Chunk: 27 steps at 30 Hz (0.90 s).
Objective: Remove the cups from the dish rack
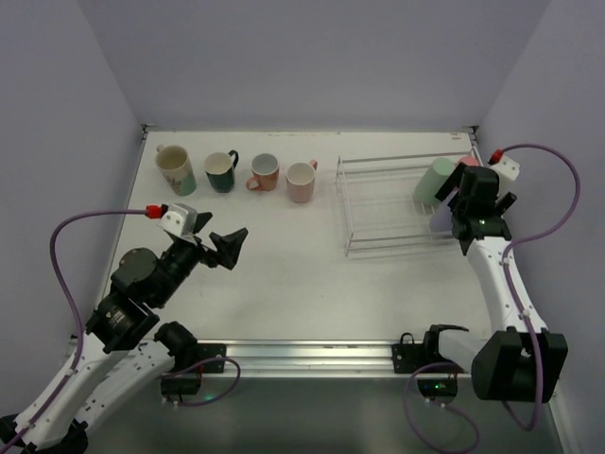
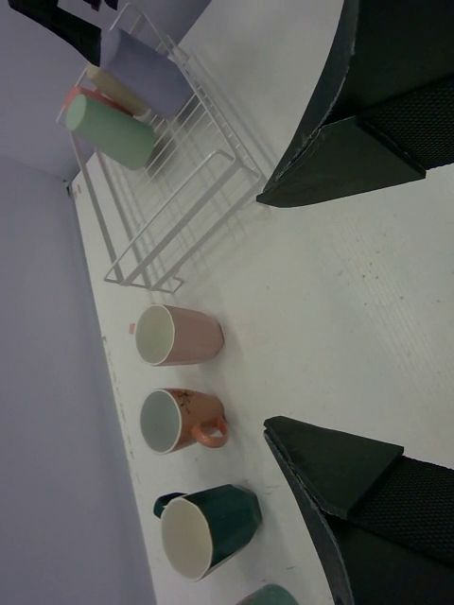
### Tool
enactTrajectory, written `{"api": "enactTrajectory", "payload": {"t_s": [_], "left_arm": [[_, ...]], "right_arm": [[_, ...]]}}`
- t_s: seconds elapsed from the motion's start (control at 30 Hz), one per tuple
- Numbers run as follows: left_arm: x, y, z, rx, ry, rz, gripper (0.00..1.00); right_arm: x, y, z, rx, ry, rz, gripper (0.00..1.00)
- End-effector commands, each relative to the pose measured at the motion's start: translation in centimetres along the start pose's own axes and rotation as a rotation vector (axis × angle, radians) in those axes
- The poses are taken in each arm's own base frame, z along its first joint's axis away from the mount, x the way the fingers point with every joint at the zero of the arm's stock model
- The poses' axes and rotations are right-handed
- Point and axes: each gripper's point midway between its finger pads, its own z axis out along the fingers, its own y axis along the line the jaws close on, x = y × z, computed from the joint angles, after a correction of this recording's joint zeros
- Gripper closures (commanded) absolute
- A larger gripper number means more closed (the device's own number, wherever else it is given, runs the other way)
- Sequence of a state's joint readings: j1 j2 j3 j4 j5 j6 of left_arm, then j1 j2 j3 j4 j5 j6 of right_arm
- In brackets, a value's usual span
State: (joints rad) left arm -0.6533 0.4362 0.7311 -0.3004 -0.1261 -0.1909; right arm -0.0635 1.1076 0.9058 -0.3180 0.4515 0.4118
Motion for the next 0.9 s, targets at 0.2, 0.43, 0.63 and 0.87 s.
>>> {"api": "enactTrajectory", "payload": {"t_s": [0.2,0.43,0.63,0.87], "left_arm": [[-0.1,0.1,0.3,-0.007,-0.013,-0.001,0.0],[0.0,0.3,0.7,-0.004,-0.003,-0.003,0.0],[0.3,0.5,0.9,-0.011,0.004,-0.002,0.01],[0.6,0.4,1.6,-0.008,0.023,-0.005,0.03]], "right_arm": [[0.6,0.9,3.1,-0.009,0.079,-0.013,0.06],[2.2,2.2,3.5,-0.081,0.122,0.01,0.14],[2.3,2.2,3.3,-0.099,0.094,0.051,0.61],[-0.2,4.6,-2.1,-0.32,0.021,0.147,0.66]]}}
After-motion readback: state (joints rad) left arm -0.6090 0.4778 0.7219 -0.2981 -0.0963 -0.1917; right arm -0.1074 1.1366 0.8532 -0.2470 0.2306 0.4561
